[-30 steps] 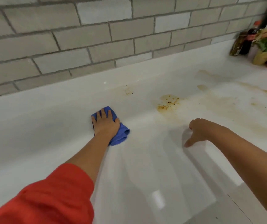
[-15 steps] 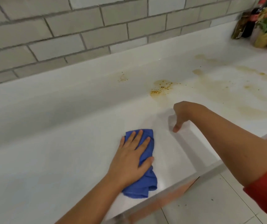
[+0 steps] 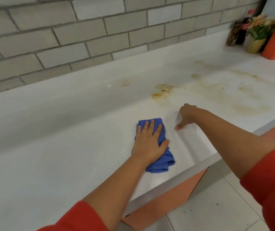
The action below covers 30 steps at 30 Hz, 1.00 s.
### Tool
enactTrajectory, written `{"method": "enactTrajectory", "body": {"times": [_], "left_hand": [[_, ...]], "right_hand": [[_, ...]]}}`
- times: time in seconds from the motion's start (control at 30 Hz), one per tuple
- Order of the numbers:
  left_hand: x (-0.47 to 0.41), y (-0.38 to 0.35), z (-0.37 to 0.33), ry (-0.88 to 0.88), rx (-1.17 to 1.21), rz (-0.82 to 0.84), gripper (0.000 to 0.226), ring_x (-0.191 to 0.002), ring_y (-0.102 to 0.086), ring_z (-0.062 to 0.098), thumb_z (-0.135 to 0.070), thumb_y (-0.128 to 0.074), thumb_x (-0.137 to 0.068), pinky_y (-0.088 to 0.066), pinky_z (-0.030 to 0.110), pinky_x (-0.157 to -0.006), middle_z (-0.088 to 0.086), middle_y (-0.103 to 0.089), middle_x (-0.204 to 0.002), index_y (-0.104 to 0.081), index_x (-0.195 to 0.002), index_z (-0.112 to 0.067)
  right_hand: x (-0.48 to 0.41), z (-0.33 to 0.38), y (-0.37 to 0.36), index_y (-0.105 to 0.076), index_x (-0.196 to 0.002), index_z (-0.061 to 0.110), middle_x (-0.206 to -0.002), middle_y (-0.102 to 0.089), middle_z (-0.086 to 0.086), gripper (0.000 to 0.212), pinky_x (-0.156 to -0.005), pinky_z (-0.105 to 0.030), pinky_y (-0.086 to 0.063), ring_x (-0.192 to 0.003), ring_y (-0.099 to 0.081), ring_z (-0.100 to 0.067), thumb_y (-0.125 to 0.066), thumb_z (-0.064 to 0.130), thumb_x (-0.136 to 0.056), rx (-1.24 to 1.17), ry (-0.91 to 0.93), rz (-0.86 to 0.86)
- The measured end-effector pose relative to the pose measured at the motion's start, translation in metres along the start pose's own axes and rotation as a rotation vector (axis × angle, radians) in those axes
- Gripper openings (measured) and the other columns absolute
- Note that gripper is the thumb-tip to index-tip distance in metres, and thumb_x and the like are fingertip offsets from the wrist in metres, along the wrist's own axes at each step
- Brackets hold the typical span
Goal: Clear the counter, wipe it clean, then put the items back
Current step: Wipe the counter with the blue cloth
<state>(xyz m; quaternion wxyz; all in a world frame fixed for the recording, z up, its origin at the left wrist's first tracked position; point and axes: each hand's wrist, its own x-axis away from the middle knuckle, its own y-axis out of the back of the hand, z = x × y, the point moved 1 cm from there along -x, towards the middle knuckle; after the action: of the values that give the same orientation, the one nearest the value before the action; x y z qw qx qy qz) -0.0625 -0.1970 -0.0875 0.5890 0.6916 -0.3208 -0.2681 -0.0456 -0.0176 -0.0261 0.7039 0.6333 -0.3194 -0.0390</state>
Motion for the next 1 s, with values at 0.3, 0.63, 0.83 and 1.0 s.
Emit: {"method": "enactTrajectory", "body": {"times": [0.3, 0.63, 0.83, 1.0], "left_hand": [[0.087, 0.012, 0.068, -0.039, 0.031, -0.003, 0.088, -0.146, -0.002, 0.013, -0.069, -0.003, -0.068, 0.007, 0.037, -0.115, -0.009, -0.005, -0.158, -0.017, -0.147, -0.034], [0.026, 0.007, 0.032, 0.274, -0.055, -0.023, 0.057, -0.146, 0.000, 0.024, -0.039, -0.021, -0.100, 0.006, 0.045, -0.116, 0.004, -0.001, -0.159, -0.007, -0.151, -0.019], [0.043, -0.005, -0.031, -0.134, 0.078, 0.036, 0.056, -0.146, 0.004, 0.014, -0.046, -0.020, -0.097, 0.017, 0.030, -0.112, -0.007, -0.003, -0.158, -0.013, -0.149, -0.027], [0.008, 0.005, 0.014, -0.056, 0.124, -0.009, 0.074, -0.145, -0.004, 0.011, -0.061, -0.007, -0.082, 0.010, 0.021, -0.111, -0.007, -0.010, -0.157, -0.023, -0.147, -0.028]], "right_hand": [[0.026, 0.002, -0.004, -0.046, -0.130, -0.001, -0.134, -0.041, -0.018, 0.063, -0.098, -0.035, -0.038, -0.126, -0.039, -0.029, -0.056, 0.046, -0.089, -0.061, 0.040, -0.023], [0.020, 0.006, -0.005, -0.044, -0.132, 0.001, -0.134, -0.048, -0.016, 0.073, -0.101, -0.036, -0.042, -0.123, -0.048, -0.029, -0.061, 0.051, -0.083, 0.002, 0.027, -0.013], [0.008, 0.006, 0.009, -0.049, -0.126, 0.000, -0.125, -0.057, -0.012, 0.075, -0.091, -0.031, -0.043, -0.114, -0.056, -0.028, -0.074, 0.048, -0.073, 0.042, 0.067, 0.019], [-0.001, -0.017, 0.009, -0.057, -0.123, 0.004, -0.127, -0.054, -0.011, 0.054, -0.092, -0.032, -0.042, -0.114, -0.053, -0.028, -0.059, 0.045, -0.087, 0.013, 0.174, -0.033]]}}
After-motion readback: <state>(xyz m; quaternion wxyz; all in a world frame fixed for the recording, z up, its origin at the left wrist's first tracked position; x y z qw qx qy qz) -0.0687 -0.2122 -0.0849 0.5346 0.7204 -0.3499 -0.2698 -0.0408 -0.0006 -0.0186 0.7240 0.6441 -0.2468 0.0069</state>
